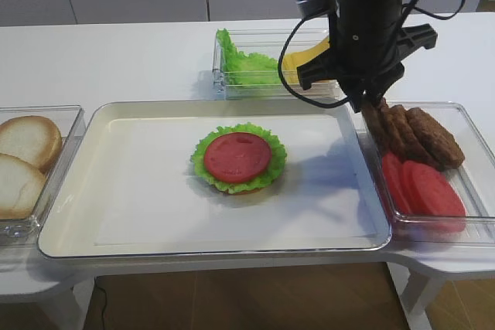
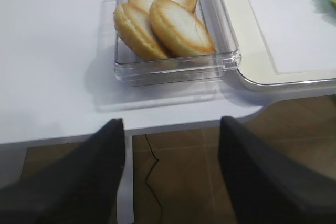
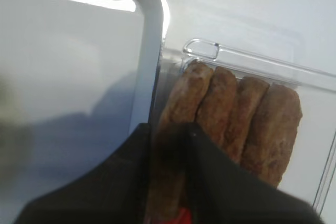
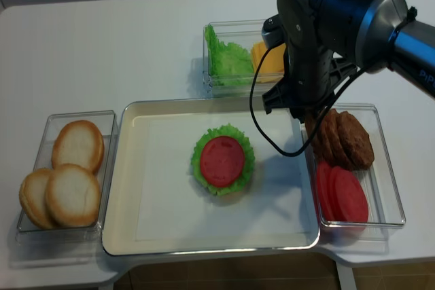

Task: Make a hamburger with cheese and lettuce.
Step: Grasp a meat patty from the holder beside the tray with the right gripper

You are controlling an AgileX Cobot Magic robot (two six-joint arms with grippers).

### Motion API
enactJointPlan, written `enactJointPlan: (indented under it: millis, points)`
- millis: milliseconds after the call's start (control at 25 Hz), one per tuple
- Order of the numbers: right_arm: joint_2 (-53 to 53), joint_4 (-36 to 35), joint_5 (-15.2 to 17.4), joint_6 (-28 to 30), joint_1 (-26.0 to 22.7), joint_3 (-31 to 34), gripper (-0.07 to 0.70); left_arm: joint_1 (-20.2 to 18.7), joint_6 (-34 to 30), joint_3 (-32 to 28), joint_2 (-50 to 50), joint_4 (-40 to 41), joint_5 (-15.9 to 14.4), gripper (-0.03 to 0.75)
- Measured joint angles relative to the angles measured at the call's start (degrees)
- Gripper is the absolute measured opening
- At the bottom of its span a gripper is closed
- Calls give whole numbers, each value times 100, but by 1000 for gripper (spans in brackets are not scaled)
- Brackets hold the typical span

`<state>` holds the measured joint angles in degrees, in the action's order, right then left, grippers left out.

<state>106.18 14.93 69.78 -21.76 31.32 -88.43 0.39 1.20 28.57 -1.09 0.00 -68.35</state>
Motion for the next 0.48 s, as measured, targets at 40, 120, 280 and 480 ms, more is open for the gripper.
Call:
enactJointPlan:
  millis: [40,120,280,480]
  points:
    - [0,0,0,0,0,0,152,0,0,0,0,0,0,423]
    - [0,0,0,0,0,0,116,0,0,0,0,0,0,423]
    - [0,8,0,0,0,0,113,0,0,0,0,0,0,423]
    - [-14,8,0,-2,0,0,112,0,0,0,0,0,0,423]
